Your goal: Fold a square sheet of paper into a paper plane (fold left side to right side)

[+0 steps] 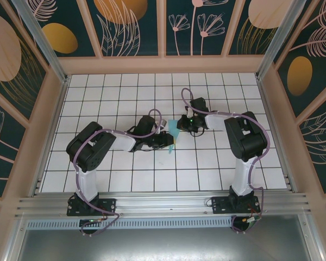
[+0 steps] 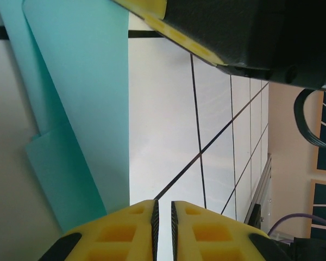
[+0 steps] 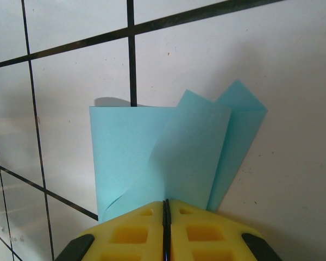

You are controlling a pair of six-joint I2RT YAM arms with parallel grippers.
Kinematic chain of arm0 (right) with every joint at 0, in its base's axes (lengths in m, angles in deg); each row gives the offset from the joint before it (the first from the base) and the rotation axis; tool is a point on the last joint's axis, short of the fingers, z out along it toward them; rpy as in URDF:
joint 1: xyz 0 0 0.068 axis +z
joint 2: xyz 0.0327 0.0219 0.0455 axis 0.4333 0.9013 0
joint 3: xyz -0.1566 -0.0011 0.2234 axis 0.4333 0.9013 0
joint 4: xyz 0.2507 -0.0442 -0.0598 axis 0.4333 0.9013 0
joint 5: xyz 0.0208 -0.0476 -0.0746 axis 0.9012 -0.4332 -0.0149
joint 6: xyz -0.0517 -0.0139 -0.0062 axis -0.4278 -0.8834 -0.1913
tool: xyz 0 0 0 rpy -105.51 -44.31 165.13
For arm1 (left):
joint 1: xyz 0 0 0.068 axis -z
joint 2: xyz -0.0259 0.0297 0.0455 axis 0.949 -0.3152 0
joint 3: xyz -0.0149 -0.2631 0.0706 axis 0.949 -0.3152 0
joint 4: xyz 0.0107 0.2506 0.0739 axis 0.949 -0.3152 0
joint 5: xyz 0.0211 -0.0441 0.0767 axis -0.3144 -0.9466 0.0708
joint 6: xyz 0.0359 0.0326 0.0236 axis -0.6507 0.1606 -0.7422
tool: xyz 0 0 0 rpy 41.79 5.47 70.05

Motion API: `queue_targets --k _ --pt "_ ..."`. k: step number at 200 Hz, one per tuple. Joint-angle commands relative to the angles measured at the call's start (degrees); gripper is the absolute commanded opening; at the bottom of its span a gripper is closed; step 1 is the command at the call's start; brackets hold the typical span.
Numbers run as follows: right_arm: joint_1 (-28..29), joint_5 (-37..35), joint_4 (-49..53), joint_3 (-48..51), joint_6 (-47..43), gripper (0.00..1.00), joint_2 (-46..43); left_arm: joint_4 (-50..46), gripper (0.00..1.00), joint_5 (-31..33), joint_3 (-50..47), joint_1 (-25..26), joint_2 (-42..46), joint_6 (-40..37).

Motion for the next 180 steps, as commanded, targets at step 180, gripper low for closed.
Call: queue_targets --k 180 --pt "0.31 2.62 -5.28 11.79 -1.65 0.0 -15.7 -22.23 0.11 13.72 6.05 4.72 -5.72 -5.68"
